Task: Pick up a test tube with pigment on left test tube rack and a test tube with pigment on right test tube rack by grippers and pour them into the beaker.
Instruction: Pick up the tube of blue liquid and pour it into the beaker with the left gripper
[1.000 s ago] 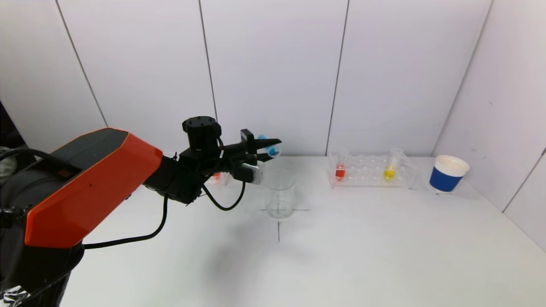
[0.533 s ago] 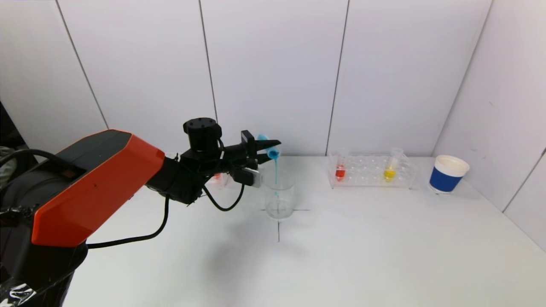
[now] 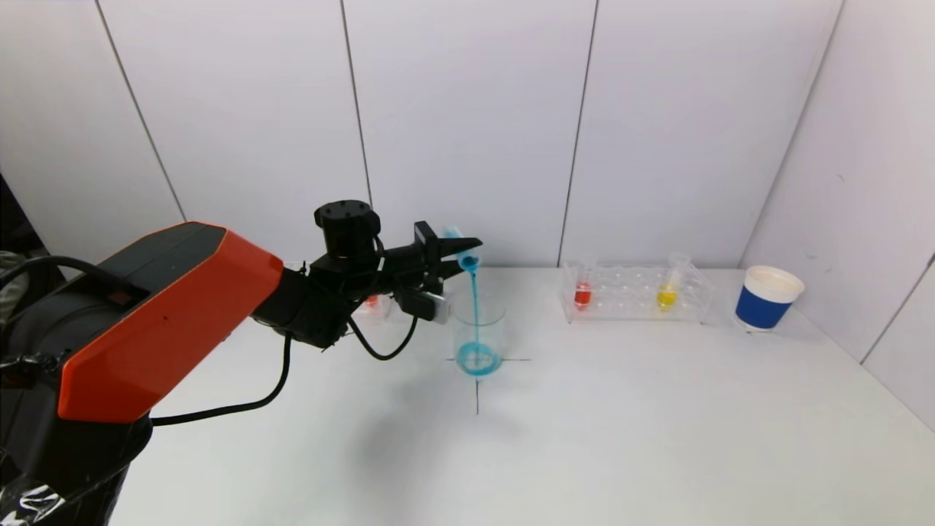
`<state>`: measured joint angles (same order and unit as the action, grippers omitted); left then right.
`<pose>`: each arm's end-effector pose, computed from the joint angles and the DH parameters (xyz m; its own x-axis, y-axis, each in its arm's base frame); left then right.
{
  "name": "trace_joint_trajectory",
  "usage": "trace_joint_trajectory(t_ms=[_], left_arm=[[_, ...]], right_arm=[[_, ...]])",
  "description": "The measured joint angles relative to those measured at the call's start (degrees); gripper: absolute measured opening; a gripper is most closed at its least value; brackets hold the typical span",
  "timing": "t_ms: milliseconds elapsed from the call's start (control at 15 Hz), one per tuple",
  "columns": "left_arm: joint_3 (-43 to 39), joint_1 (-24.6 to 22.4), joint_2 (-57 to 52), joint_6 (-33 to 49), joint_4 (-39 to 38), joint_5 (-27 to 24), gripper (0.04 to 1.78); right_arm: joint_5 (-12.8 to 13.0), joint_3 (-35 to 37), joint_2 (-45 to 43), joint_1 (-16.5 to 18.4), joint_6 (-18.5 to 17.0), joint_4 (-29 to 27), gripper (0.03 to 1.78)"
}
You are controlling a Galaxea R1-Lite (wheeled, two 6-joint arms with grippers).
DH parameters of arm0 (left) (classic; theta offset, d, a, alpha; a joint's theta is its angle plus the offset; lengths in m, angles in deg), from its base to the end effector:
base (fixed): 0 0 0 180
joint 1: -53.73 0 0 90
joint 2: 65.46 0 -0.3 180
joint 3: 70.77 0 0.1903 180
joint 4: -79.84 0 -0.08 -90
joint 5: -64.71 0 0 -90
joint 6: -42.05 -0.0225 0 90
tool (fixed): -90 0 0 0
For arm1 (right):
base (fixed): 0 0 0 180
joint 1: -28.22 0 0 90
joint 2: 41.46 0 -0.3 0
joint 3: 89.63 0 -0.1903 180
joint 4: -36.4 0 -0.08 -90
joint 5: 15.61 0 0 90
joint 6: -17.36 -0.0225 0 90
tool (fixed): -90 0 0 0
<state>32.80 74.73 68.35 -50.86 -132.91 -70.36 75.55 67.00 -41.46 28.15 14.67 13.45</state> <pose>0.4311 -0.1825 0.1249 0.4050 -0.9138 0.0309 -0.0872 -0.0049 0.9962 -0.0228 -0.0005 0.0762 0.9998 -0.0190 0.0073 0.0187 0.9987 0.0471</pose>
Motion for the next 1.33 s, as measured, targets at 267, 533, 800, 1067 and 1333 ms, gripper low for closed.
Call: trace_joint_trajectory(t_ms=[267, 533, 800, 1067, 1333], left_arm=[[0.09, 0.0, 0.17, -1.87, -0.04, 0.12, 0.45], [2.77, 0.27, 0.44, -3.8, 0.16, -0.11, 0.45], [3.25, 0.33, 0.56, -5.9, 0.16, -0.18, 0.45], [3.29, 0.33, 0.56, -8.0, 0.13, -0.85, 0.45], [3.29, 0.35, 0.55, -8.59, 0.13, -0.99, 0.45]], right_arm=[[-0.01, 0.0, 0.0, 0.0, -0.02, 0.0, 1.77], [-0.01, 0.0, 0.0, 0.0, -0.02, 0.0, 1.77], [-0.04, 0.0, 0.0, 0.0, -0.02, 0.0, 1.77], [-0.01, 0.0, 0.0, 0.0, 0.0, 0.0, 1.77], [-0.01, 0.0, 0.0, 0.0, -0.02, 0.0, 1.77]])
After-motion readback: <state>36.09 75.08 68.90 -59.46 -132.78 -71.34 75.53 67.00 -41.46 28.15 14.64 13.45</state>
